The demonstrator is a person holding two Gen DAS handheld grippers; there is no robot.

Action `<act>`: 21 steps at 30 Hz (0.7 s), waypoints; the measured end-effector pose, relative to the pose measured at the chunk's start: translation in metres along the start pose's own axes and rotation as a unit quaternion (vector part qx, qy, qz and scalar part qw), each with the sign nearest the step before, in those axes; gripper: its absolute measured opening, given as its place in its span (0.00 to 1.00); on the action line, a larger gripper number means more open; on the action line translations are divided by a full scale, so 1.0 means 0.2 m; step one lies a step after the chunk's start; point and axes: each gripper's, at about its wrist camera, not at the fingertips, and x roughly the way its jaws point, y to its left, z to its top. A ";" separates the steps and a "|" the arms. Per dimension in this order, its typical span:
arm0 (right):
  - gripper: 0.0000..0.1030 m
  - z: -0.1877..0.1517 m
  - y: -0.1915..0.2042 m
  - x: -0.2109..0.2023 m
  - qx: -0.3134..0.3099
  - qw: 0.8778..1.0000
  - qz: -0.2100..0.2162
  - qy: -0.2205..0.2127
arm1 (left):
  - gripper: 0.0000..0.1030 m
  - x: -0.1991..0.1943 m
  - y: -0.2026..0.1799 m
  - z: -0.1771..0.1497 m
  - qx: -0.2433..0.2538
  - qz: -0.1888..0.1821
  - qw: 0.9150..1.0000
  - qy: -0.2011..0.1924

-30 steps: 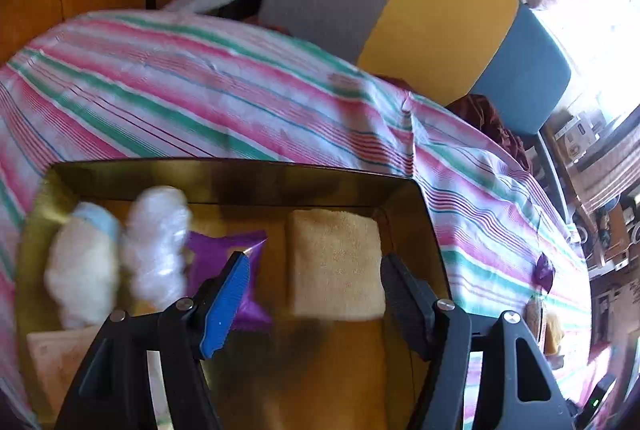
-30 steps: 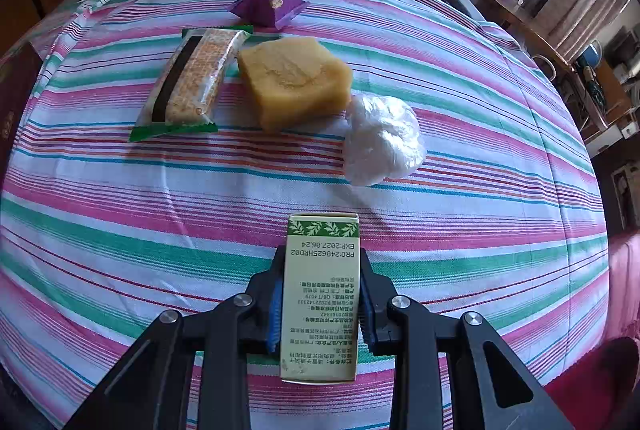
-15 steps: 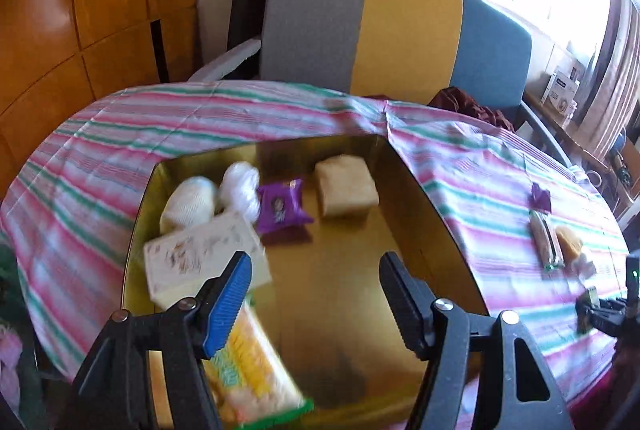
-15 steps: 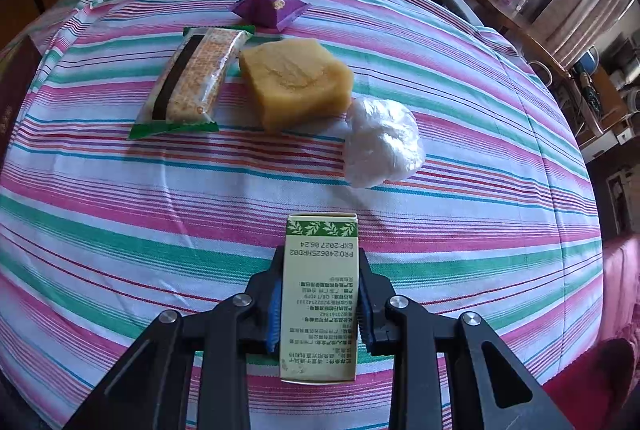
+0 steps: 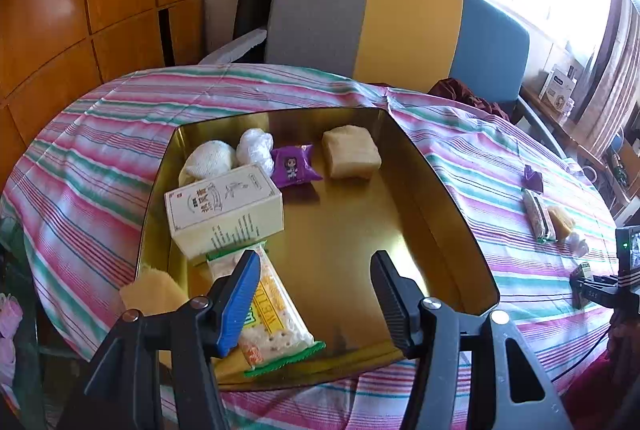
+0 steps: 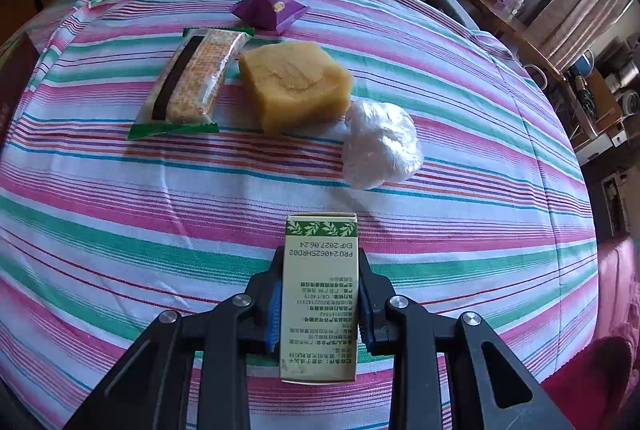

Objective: Organize objects
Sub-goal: 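Carry the green-white medicine box over the gold tray with the right tool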

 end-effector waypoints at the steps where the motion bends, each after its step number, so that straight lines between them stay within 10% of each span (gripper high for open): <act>1: 0.29 0.00 0.00 0.00 0.001 1.000 0.000 0.000 | 0.56 0.00 0.00 0.00 -0.001 -0.001 1.000 -0.002; 21: 0.29 0.00 0.00 -0.05 0.053 0.998 0.026 0.004 | 0.37 -0.11 0.10 -0.03 -0.001 0.002 0.999 -0.034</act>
